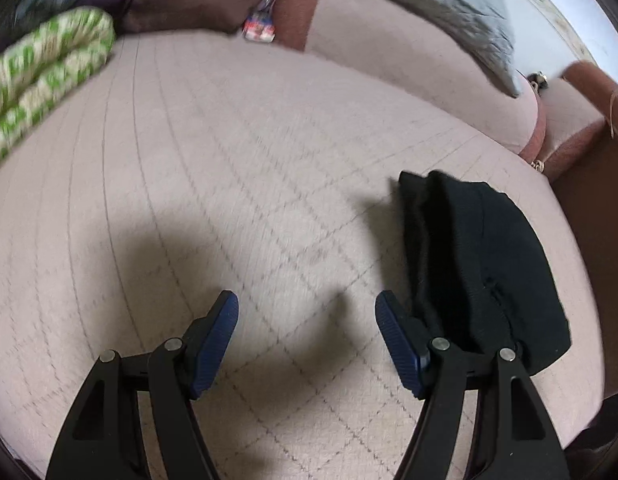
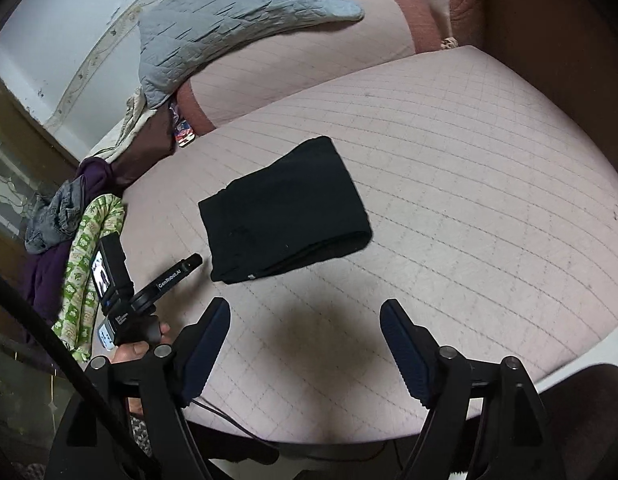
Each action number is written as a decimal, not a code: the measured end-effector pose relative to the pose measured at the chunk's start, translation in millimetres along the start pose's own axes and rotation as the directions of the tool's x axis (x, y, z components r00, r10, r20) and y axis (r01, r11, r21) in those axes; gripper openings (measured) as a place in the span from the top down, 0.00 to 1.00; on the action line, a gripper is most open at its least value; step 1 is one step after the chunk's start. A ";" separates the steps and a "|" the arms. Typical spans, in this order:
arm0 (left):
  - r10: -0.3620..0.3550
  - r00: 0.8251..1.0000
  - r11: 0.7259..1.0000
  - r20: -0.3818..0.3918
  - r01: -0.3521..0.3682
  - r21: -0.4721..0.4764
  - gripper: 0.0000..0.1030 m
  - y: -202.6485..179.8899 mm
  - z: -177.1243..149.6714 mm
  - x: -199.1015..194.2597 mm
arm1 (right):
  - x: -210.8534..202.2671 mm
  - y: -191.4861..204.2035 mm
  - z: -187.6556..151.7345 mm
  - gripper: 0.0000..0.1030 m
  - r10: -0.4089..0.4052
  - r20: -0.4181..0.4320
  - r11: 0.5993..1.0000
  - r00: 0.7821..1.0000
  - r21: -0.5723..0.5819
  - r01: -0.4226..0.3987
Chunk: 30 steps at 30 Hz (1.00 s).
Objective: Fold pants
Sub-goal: 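Open both grippers and lift them away from the folded black pants, then move both grippers back toward the edges of the folded pants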
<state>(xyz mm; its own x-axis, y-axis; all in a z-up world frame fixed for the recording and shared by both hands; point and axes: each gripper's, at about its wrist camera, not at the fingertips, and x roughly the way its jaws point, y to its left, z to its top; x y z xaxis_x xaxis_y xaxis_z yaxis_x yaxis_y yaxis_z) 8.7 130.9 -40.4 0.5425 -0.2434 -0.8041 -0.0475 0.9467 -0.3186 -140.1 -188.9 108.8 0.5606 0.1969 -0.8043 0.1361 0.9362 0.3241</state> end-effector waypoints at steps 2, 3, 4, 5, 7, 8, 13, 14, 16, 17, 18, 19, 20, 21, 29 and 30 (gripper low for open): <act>-0.010 1.000 1.000 0.005 0.010 -0.021 0.32 6.6 1.0 -3.5 | -6.5 -5.7 -1.9 0.21 -0.019 0.010 1.000 1.000 0.020 0.019; -0.004 1.000 1.000 0.009 0.004 -0.021 0.32 7.6 1.2 -5.0 | -9.3 -9.1 -1.7 0.21 -0.021 0.015 0.999 1.000 0.038 0.020; 0.003 1.000 1.000 0.016 -0.003 -0.022 0.32 9.5 1.2 -7.0 | -10.3 -12.5 0.6 0.21 -0.018 0.016 0.999 1.000 0.047 0.018; 0.004 1.000 1.000 0.015 -0.004 -0.025 0.32 10.5 0.9 -7.7 | -13.0 -14.8 1.7 0.21 -0.015 0.020 0.998 1.000 0.058 0.014; 0.002 1.000 1.000 0.008 -0.002 -0.029 0.31 12.4 -0.4 -7.6 | -17.9 -15.3 4.8 0.21 -0.010 0.027 0.998 1.000 0.066 0.008; 0.012 1.000 1.000 0.008 -0.012 -0.025 0.31 12.9 -1.4 -7.4 | -21.4 -12.3 7.2 0.21 -0.010 0.035 0.998 0.999 0.063 0.008; 0.031 0.999 1.000 0.017 -0.031 0.000 0.31 11.2 -2.5 -8.1 | -31.8 3.9 20.5 0.20 -0.009 0.072 1.000 0.997 0.013 0.008; 0.032 0.999 1.000 0.017 -0.032 -0.001 0.31 11.4 -2.6 -7.7 | -32.3 7.5 23.1 0.20 -0.009 0.077 1.000 0.997 0.005 0.009; 0.031 0.999 1.000 0.019 -0.031 -0.002 0.31 11.3 -2.5 -7.8 | -30.3 11.2 26.4 0.20 0.002 0.074 1.000 0.997 0.003 -0.002; 0.032 0.999 0.999 0.019 -0.032 -0.002 0.31 11.3 -2.5 -7.4 | -29.0 12.2 26.8 0.20 0.006 0.071 1.000 0.997 0.002 -0.006; 0.032 0.999 0.999 0.018 -0.032 -0.003 0.31 11.1 -2.3 -7.5 | -27.5 13.4 26.5 0.20 0.006 0.069 1.000 0.998 -0.001 -0.006; 0.034 0.999 0.999 0.018 -0.034 -0.004 0.31 11.0 -1.8 -7.0 | -25.4 14.5 26.0 0.20 0.004 0.066 1.000 0.998 -0.007 -0.004; 0.034 0.999 0.999 0.019 -0.034 -0.006 0.30 10.2 -1.5 -6.9 | -23.1 16.1 25.1 0.20 0.001 0.061 1.000 0.998 -0.015 0.000; 0.032 0.999 0.999 0.019 -0.032 -0.006 0.28 9.3 -1.0 -6.3 | -20.6 17.6 24.3 0.20 -0.002 0.057 1.000 0.998 -0.027 0.004; -0.038 0.999 0.997 -0.003 0.037 -0.071 0.27 10.3 8.6 -11.3 | 6.4 14.3 32.9 0.20 -0.009 0.046 0.995 0.999 -0.095 0.013; -0.055 0.998 0.995 0.006 0.055 -0.084 0.27 9.0 10.3 -16.0 | 12.1 11.5 37.5 0.20 -0.004 0.045 0.995 0.999 -0.098 0.009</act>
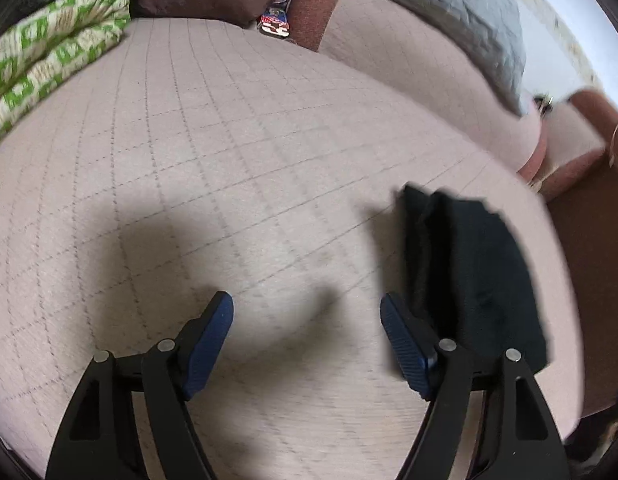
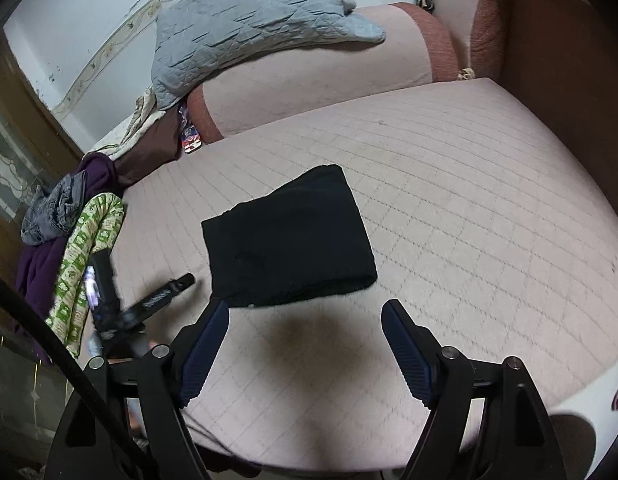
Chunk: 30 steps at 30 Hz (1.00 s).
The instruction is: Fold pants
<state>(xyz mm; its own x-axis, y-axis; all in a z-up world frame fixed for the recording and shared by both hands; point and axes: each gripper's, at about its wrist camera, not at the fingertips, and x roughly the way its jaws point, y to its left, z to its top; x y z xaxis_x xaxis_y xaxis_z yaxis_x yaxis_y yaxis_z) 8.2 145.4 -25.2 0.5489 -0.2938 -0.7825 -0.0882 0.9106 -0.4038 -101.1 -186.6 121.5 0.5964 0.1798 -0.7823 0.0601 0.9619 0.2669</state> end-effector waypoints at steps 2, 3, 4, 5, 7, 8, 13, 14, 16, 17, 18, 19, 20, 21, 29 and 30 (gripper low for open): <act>-0.024 0.999 1.000 0.048 0.023 0.006 0.27 -6.3 4.8 -18.7 | 15.0 -10.4 13.5 0.20 0.003 0.010 1.000 1.000 0.014 -0.003; -0.021 0.997 0.999 0.074 0.019 0.028 0.26 -10.8 5.8 -27.5 | 21.2 -15.0 20.4 0.20 0.003 0.018 1.000 1.000 0.024 -0.003; -0.013 0.996 0.998 0.092 0.007 0.057 0.25 -16.7 6.5 -36.7 | 30.7 -22.2 31.6 0.20 0.006 0.024 0.999 1.000 0.042 -0.007; -0.015 0.996 0.998 0.093 0.009 0.068 0.24 -19.9 7.1 -40.6 | 37.3 -26.3 39.3 0.20 0.011 0.022 0.999 1.000 0.053 -0.012; -0.045 0.997 0.996 0.069 0.040 0.074 0.18 -26.5 8.2 -43.2 | 53.4 -32.7 56.8 0.20 0.018 0.004 0.998 1.000 0.068 -0.018; -0.065 0.997 0.995 0.035 0.062 0.079 0.17 -31.6 9.4 -38.7 | 65.3 -37.0 68.2 0.19 0.016 -0.010 0.997 1.000 0.072 -0.016; -0.084 0.991 0.989 -0.100 0.095 0.114 0.17 -53.3 12.8 -0.6 | 111.8 -49.7 97.4 0.19 0.002 -0.063 0.997 0.998 0.082 0.003; -0.069 0.991 0.987 -0.118 0.085 0.134 0.17 -58.3 13.9 10.6 | 124.1 -54.1 100.8 0.19 0.002 -0.078 0.996 0.997 0.092 0.005; -0.048 0.989 0.982 -0.138 0.072 0.172 0.17 -64.5 16.3 29.9 | 148.9 -63.1 105.3 0.19 0.008 -0.112 0.994 0.994 0.112 0.004; -0.043 0.988 0.979 -0.152 0.072 0.190 0.17 -67.4 17.9 40.8 | 158.0 -66.3 106.4 0.19 0.015 -0.124 0.993 0.992 0.120 0.000; -0.050 0.985 0.977 -0.163 0.083 0.199 0.17 -69.0 19.6 49.5 | 170.6 -71.2 108.1 0.19 0.024 -0.138 0.992 0.990 0.129 -0.006; -0.069 0.982 0.973 -0.175 0.105 0.204 0.17 -70.9 21.2 57.3 | 181.7 -75.3 109.7 0.19 0.025 -0.150 0.991 0.988 0.134 -0.005; -0.091 0.977 0.969 -0.190 0.131 0.209 0.17 -73.5 24.1 66.4 | 188.3 -78.4 109.8 0.19 0.025 -0.155 0.991 0.988 0.137 -0.004; -0.112 0.973 0.965 -0.203 0.155 0.211 0.15 -76.6 26.7 75.0 | 197.9 -81.9 110.8 0.19 0.027 -0.163 0.990 0.986 0.141 -0.004; -0.119 0.983 0.927 -0.140 0.161 0.339 0.01 -112.4 29.1 98.6 | 238.3 -80.4 120.2 0.16 0.134 -0.168 0.989 0.977 0.078 -0.123; -0.128 0.981 0.923 -0.145 0.171 0.346 0.16 -115.0 29.7 99.1 | 239.7 -77.8 119.8 0.16 0.134 -0.170 0.990 0.976 0.067 -0.124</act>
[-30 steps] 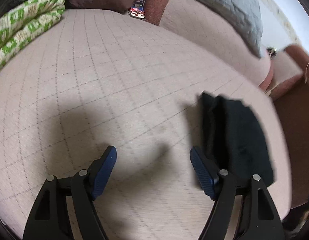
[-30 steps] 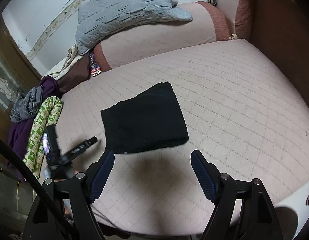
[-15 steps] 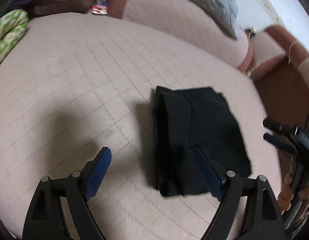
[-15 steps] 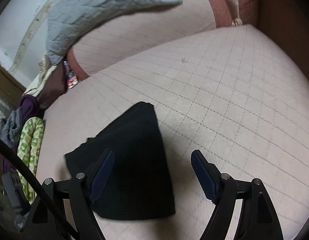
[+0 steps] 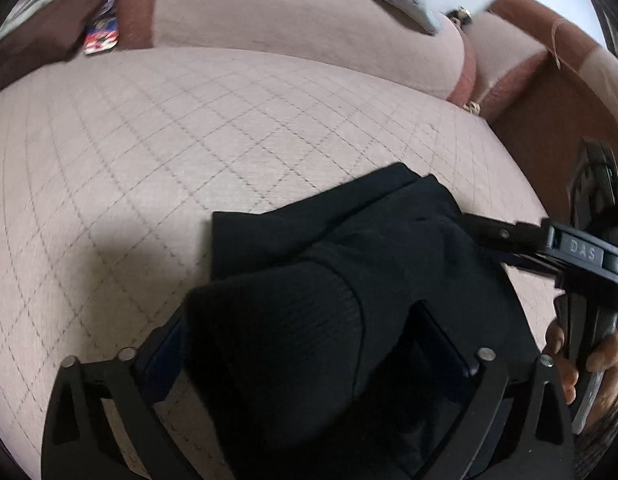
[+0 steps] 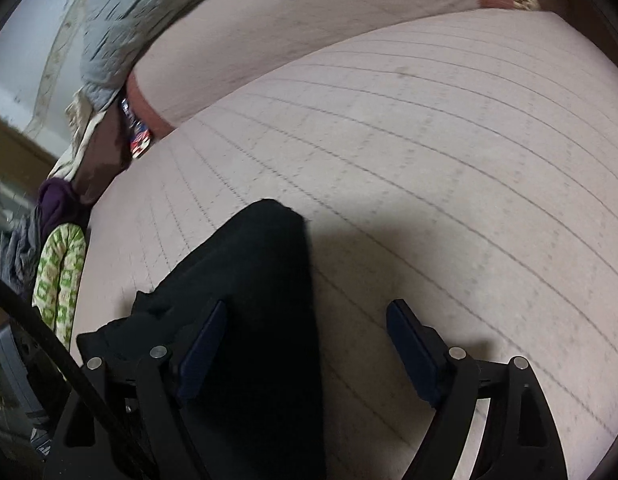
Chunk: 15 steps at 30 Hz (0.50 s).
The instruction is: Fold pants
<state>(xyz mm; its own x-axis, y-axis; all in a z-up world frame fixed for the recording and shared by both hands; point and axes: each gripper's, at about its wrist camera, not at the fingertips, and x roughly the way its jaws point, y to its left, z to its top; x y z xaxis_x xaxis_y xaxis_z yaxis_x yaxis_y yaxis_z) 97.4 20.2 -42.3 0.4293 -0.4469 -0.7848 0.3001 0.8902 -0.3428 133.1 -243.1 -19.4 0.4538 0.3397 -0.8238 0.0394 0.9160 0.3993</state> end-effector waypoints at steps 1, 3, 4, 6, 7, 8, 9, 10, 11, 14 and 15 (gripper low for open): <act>-0.039 0.999 0.999 -0.013 0.039 0.007 0.38 -2.5 2.8 -1.0 | 1.8 5.4 0.1 0.23 0.008 -0.008 1.000 1.000 -0.021 -0.008; -0.057 0.998 0.998 -0.038 0.057 -0.003 0.49 -5.9 9.5 -6.1 | 7.7 17.9 -0.1 0.62 0.098 -0.069 0.994 0.993 -0.035 -0.101; -0.067 0.997 0.998 -0.040 0.067 -0.007 0.55 -6.3 11.3 -8.2 | 6.9 21.5 -0.3 0.65 0.084 -0.062 0.996 0.994 -0.036 -0.087; -0.084 0.995 0.996 -0.050 0.082 -0.032 0.59 -3.8 14.5 -10.1 | 3.4 32.5 -0.5 0.74 0.049 -0.043 0.996 0.998 -0.071 -0.052; -0.093 0.994 0.995 -0.052 0.091 -0.042 0.61 -1.7 15.3 -10.9 | 0.0 36.2 0.1 0.77 0.044 -0.031 0.996 0.999 -0.076 -0.046; -0.103 0.993 0.993 -0.054 0.100 -0.058 0.61 0.4 17.3 -12.4 | -5.7 39.6 2.0 0.79 0.057 -0.013 0.996 0.998 -0.070 -0.057; -0.113 0.992 0.991 -0.053 0.109 -0.074 0.62 2.8 19.3 -13.9 | -10.7 41.0 3.8 0.79 0.074 0.003 0.995 0.997 -0.061 -0.074; -0.121 0.991 0.990 -0.050 0.116 -0.084 0.62 4.8 19.9 -15.4 | -15.6 41.8 5.4 0.79 0.087 0.017 0.995 0.996 -0.055 -0.086; -0.125 0.992 0.989 -0.036 0.121 -0.086 0.62 4.8 24.0 -16.9 | -20.2 44.0 7.7 0.79 0.096 0.037 0.994 0.995 -0.052 -0.094; -0.102 0.995 0.993 0.000 0.102 -0.061 0.63 -0.9 34.8 -18.7 | -29.7 50.6 15.8 0.80 0.100 0.095 0.994 0.990 -0.052 -0.096; -0.096 0.995 0.994 0.007 0.096 -0.056 0.63 -2.8 38.0 -18.0 | -32.2 49.8 18.0 0.80 0.098 0.105 0.994 0.990 -0.053 -0.093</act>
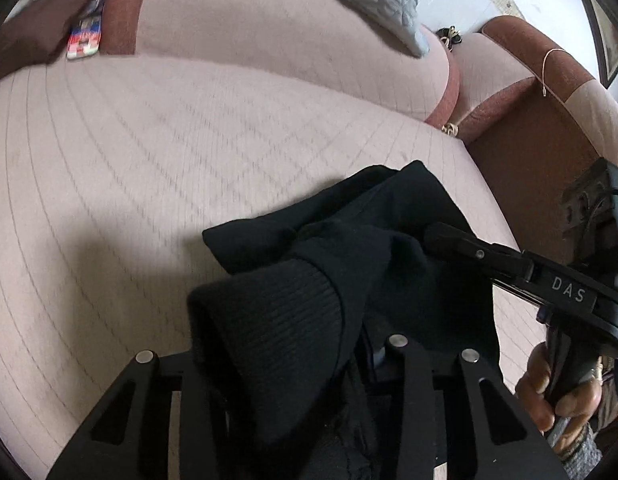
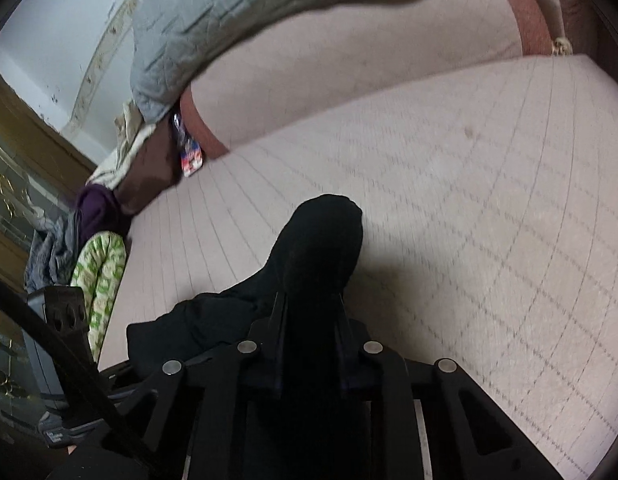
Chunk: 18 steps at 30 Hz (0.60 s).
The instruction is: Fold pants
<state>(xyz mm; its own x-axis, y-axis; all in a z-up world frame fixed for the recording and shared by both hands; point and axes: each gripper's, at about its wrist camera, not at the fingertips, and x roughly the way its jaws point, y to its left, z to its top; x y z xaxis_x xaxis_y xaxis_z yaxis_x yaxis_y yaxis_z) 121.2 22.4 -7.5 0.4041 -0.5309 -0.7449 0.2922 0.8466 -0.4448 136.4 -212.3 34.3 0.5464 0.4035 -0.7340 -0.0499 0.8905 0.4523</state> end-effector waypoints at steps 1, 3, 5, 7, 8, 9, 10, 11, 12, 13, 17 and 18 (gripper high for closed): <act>0.007 1.000 1.000 0.007 -0.007 0.006 0.63 -1.1 3.4 0.7 | 0.0 0.0 3.7 0.80 -0.006 0.012 1.000 1.000 -0.002 0.006; 0.014 1.000 1.000 0.016 -0.014 0.005 0.62 -0.3 12.2 6.1 | 3.8 -5.4 11.1 0.80 -0.029 0.033 1.000 0.999 0.006 0.029; 0.020 1.000 1.000 -0.005 -0.020 -0.015 0.60 5.0 20.9 18.8 | 14.6 -12.3 14.3 0.78 -0.084 0.039 0.996 0.996 0.014 0.084; 0.048 0.998 0.997 -0.041 -0.051 -0.053 0.47 15.5 23.9 31.1 | 30.2 -23.1 11.9 0.68 -0.206 0.015 0.978 0.978 0.023 0.206; 0.035 0.998 0.996 -0.056 -0.039 -0.081 0.44 23.1 23.9 36.7 | 37.6 -29.8 8.9 0.53 -0.256 -0.013 0.966 0.967 0.021 0.256; -0.009 0.998 0.993 -0.060 0.002 -0.115 0.43 31.5 23.0 37.9 | 39.8 -35.2 7.5 0.49 -0.262 -0.029 0.964 0.965 0.030 0.263; -0.043 0.997 0.990 -0.056 0.035 -0.138 0.43 36.9 22.2 35.9 | 35.4 -40.3 8.0 0.43 -0.247 -0.022 0.967 0.969 0.057 0.248; -0.087 0.995 0.982 -0.058 0.076 -0.173 0.43 45.9 21.7 30.9 | 31.4 -41.8 10.0 0.36 -0.252 -0.023 0.965 0.967 0.071 0.253; -0.104 0.993 0.976 -0.063 0.089 -0.197 0.42 52.4 21.0 26.3 | 26.6 -42.1 11.5 0.34 -0.266 -0.016 0.961 0.964 0.077 0.267; -0.112 0.992 0.973 -0.065 0.096 -0.211 0.41 57.5 20.1 21.7 | 22.9 -41.6 12.1 0.33 -0.273 -0.004 0.959 0.962 0.078 0.272; -0.078 0.996 0.975 -0.045 0.067 -0.211 0.40 69.1 17.0 -7.0 | 6.0 -44.2 12.7 0.33 -0.288 0.022 0.953 0.957 0.108 0.284; -0.062 0.998 0.977 -0.030 0.055 -0.207 0.40 68.4 18.7 -14.1 | 1.8 -44.8 13.6 0.33 -0.283 0.031 0.953 0.959 0.119 0.278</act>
<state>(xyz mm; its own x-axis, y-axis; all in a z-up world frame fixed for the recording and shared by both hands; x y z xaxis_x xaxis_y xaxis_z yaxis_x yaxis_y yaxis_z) 151.8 87.1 -18.1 0.3591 -0.5811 -0.7304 0.1284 0.8059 -0.5780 151.0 -254.3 19.6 0.5639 0.1281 -0.8159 0.2035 0.9359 0.2876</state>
